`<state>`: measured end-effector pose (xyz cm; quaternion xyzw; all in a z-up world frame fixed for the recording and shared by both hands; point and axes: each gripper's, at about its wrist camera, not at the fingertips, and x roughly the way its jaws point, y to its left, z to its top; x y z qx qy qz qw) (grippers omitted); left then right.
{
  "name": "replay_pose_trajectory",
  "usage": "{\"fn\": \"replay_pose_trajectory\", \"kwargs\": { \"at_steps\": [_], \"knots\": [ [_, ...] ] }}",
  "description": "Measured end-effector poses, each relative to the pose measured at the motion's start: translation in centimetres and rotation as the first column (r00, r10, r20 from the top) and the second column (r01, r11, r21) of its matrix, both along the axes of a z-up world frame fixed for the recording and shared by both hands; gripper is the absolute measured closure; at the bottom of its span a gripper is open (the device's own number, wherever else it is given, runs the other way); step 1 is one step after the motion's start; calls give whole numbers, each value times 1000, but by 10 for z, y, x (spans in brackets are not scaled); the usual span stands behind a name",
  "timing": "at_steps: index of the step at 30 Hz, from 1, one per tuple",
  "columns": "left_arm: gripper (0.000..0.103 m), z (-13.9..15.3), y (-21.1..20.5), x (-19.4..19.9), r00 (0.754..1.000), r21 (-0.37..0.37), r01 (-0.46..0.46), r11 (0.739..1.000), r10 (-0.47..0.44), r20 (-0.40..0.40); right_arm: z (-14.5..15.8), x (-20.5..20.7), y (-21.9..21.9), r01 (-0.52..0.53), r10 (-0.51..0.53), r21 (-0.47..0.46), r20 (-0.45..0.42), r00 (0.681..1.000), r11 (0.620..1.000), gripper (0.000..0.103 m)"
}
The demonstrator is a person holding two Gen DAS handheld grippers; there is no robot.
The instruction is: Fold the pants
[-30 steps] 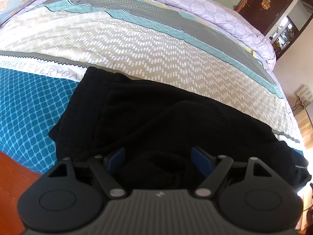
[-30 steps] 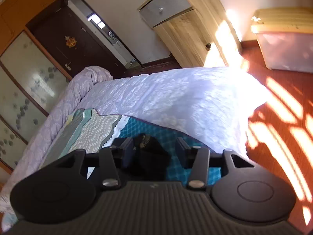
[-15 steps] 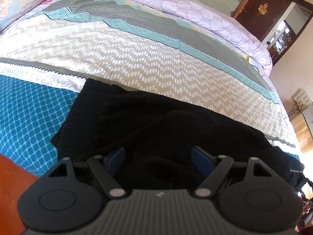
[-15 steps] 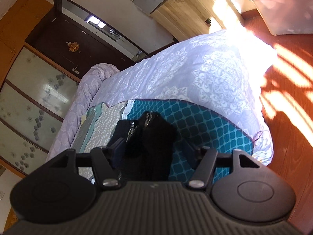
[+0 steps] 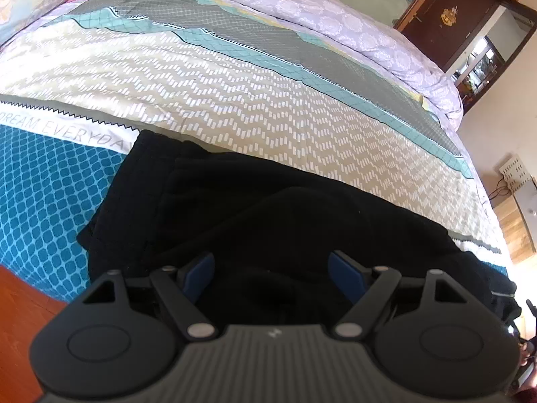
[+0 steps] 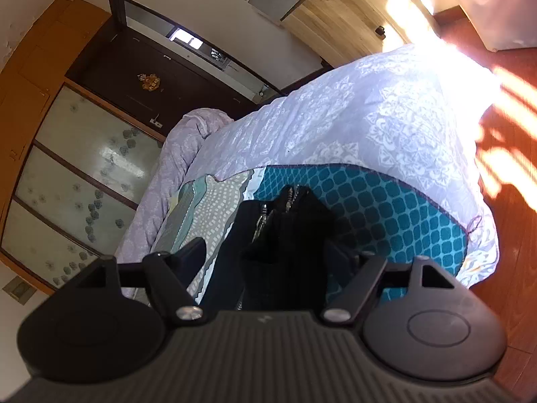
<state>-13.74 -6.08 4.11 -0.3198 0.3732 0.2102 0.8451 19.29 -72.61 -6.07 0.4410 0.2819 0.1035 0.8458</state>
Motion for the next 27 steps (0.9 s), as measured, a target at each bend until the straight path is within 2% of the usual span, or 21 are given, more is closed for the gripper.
{"fn": "replay_pose_trajectory", "kwargs": {
  "at_steps": [2, 3, 5, 6, 7, 8, 9, 11, 14, 17, 20, 24, 27],
  "knots": [
    [26, 2, 0, -2, 1000, -2, -6, 1000, 6, 3, 2, 0, 7, -3, 3, -44, 9, 1000, 999, 23],
    [26, 3, 1, -2, 1000, -1, -7, 1000, 7, 6, 2, 2, 12, -8, 8, -96, -2, 1000, 995, 24],
    [26, 6, 1, -4, 1000, 5, -6, 1000, 6, 17, 2, 7, 27, -44, 35, -224, -46, 998, 974, 44],
    [26, 7, 0, -6, 1000, 9, -6, 1000, 6, 25, 5, 7, 34, -35, 19, -317, -52, 998, 948, 65],
    [26, 8, 0, -7, 999, 12, -7, 1000, 7, 32, 7, 6, 40, -32, 13, -382, -52, 999, 924, 74],
    [26, 9, 0, -8, 999, 13, -9, 1000, 9, 37, 10, 4, 42, -33, 19, -383, -41, 999, 923, 81],
    [26, 8, 0, -9, 999, 11, -11, 1000, 11, 40, 15, 0, 43, -33, 28, -358, -20, 999, 933, 83],
    [26, 7, 0, -10, 999, 1, -15, 1000, 15, 41, 34, -12, 51, -37, 54, -379, 36, 998, 925, 83],
    [26, 5, 1, -12, 999, -12, -19, 1000, 19, 51, 72, -29, 78, -142, 209, -402, 127, 970, 905, 84],
    [26, 3, 2, -14, 998, -19, -21, 1000, 22, 66, 103, -45, 129, -302, 417, -491, 142, 898, 817, 84],
    [26, 0, 2, -20, 995, -33, -27, 999, 30, 91, 109, -62, 185, -492, 624, -532, 91, 776, 689, 83],
    [26, -4, 6, -31, 993, -45, -45, 998, 50, 108, 84, -86, 261, -703, 803, -498, -22, 596, 508, 84],
    [26, -8, 13, -41, 991, -65, -60, 996, 67, 116, 46, -99, 314, -768, 840, -515, -153, 520, 382, 80]
  ]
}}
